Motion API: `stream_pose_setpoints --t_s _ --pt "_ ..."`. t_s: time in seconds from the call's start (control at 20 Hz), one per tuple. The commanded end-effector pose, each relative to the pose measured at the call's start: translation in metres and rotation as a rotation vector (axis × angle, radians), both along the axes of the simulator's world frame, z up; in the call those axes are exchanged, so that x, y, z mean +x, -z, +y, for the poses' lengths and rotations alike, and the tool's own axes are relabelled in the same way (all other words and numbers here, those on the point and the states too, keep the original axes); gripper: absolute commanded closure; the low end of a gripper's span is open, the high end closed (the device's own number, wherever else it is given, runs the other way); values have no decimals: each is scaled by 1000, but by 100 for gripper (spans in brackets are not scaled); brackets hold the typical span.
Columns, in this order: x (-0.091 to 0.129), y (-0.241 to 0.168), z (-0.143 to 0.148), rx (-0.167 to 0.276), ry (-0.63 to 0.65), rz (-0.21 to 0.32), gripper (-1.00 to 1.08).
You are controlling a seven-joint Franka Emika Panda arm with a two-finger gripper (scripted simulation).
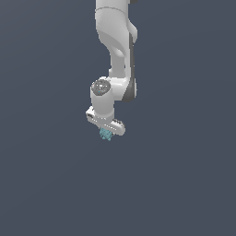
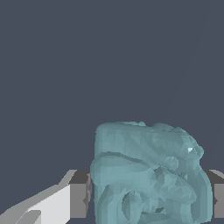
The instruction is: Pick up the object and move it to a goal position.
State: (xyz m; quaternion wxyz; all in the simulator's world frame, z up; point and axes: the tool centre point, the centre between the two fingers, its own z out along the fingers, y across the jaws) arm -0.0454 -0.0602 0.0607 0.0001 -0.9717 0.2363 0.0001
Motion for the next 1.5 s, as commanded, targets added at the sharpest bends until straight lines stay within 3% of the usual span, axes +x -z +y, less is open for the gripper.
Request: stream_pose_setpoints --t_s 0.0,0.4,1.45 --pt "3 -9 3 0 0 -1 108" --pt "19 -62 22 -1 0 -1 108" --pt "82 -260 92 -2 1 0 108"
